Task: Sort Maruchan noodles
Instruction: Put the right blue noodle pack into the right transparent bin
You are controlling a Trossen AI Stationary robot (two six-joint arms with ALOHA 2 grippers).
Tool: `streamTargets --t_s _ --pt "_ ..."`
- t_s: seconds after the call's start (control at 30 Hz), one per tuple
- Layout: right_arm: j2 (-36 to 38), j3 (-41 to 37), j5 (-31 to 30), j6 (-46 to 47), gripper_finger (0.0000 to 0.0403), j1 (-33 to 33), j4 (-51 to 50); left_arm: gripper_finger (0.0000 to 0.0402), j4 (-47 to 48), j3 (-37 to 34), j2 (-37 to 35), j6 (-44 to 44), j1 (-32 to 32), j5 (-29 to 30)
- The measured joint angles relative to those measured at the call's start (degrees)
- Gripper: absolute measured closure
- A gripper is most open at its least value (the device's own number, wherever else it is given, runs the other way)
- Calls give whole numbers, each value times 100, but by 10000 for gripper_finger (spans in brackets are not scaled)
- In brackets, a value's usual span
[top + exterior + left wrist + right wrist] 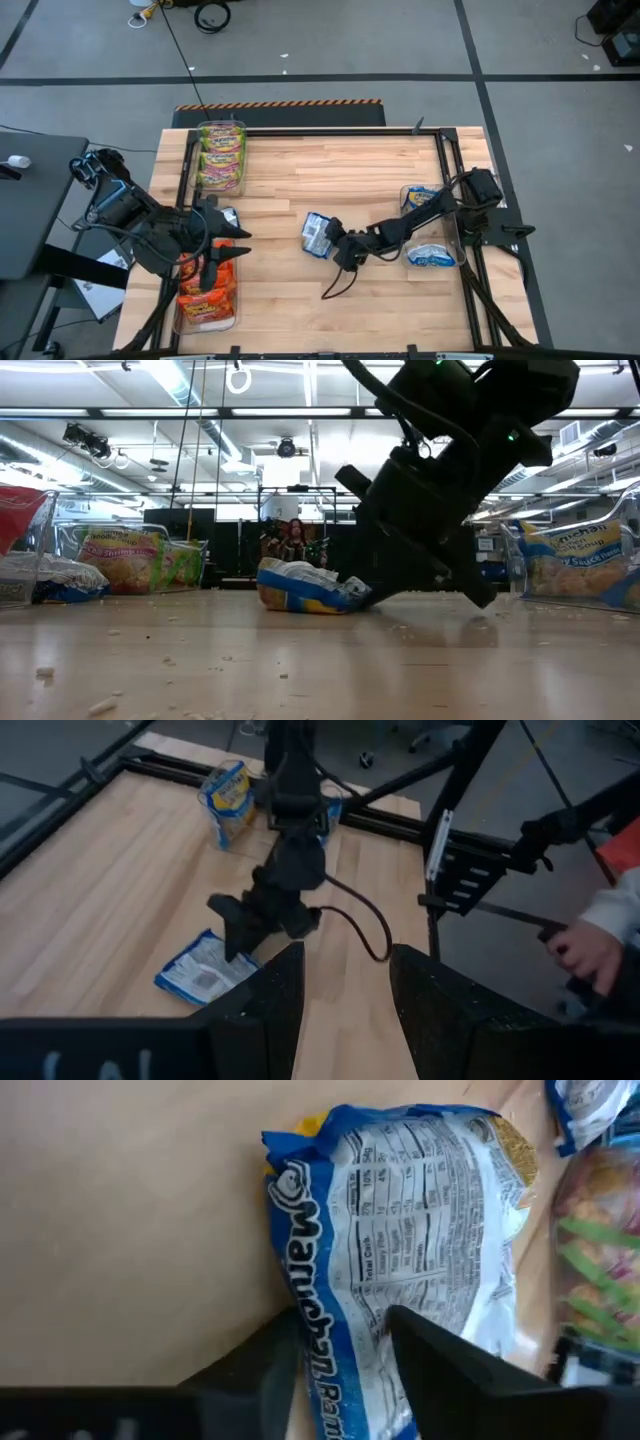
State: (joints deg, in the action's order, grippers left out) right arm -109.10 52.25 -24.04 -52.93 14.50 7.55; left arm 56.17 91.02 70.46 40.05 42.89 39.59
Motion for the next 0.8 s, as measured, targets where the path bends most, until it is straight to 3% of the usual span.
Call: streamTargets --t_s 0.17,0.23,0.33,0.57,0.67,0.8 --pt "-16 147 29 703 353 15 -44 249 -38 -2 0 2 -2 195" --pt "182 350 -114 1267 386 72 -598 249 -145 -2 0 -1 -2 195" --pt "752 927 15 2452 387 107 -1860 249 -446 -2 0 -167 -2 198" --pt "2306 2594 1675 4900 391 -197 -5897 249 -1096 -2 2 -966 -2 801" --pt "2943 2701 2260 5586 391 -462 -7379 249 -1328 -2 2 -1274 -2 1259" --pt "3883 2144 2993 6399 391 -610 -8302 249 -1684 -2 30 -1523 -158 1714"
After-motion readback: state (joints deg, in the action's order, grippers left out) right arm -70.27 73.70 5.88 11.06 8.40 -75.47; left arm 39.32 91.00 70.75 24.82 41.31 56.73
